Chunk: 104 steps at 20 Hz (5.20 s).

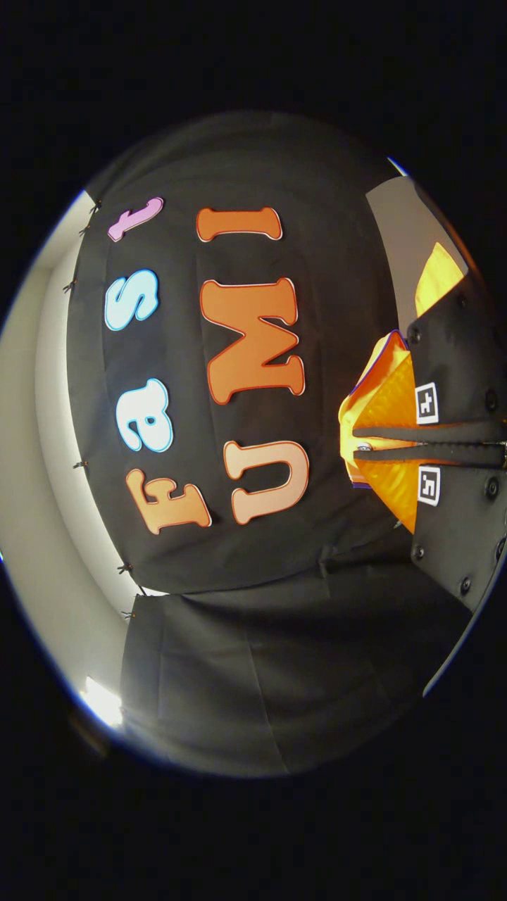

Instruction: Put the clothes into the washing machine and then close the washing machine lid.

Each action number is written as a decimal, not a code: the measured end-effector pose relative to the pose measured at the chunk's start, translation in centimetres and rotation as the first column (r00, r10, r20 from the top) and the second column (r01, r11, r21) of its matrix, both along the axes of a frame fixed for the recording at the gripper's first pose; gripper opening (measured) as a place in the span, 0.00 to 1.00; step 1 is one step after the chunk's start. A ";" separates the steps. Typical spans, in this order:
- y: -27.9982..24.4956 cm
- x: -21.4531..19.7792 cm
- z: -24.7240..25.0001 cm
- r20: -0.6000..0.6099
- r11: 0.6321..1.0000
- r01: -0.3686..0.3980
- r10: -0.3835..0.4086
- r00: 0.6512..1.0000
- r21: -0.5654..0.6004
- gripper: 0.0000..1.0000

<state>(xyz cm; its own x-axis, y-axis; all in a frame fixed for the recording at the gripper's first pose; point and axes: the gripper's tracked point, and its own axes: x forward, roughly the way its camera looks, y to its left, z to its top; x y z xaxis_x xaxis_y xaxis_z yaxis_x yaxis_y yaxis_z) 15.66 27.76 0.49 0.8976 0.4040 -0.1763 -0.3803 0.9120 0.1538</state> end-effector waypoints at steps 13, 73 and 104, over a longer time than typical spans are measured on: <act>8.2 0.6 -3.4 -0.051 0.993 -0.120 0.119 0.992 -0.010 0.08; 10.5 2.4 -60.8 -0.722 0.976 0.042 -0.186 0.667 -0.213 0.12; 15.8 4.6 -22.9 -0.175 0.990 0.090 -0.109 0.978 -0.112 0.98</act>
<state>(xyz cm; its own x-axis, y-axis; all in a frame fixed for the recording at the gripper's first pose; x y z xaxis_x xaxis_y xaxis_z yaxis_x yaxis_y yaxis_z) 20.29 43.60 -22.37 0.8820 0.2852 -0.3752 -0.2611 0.9585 0.1149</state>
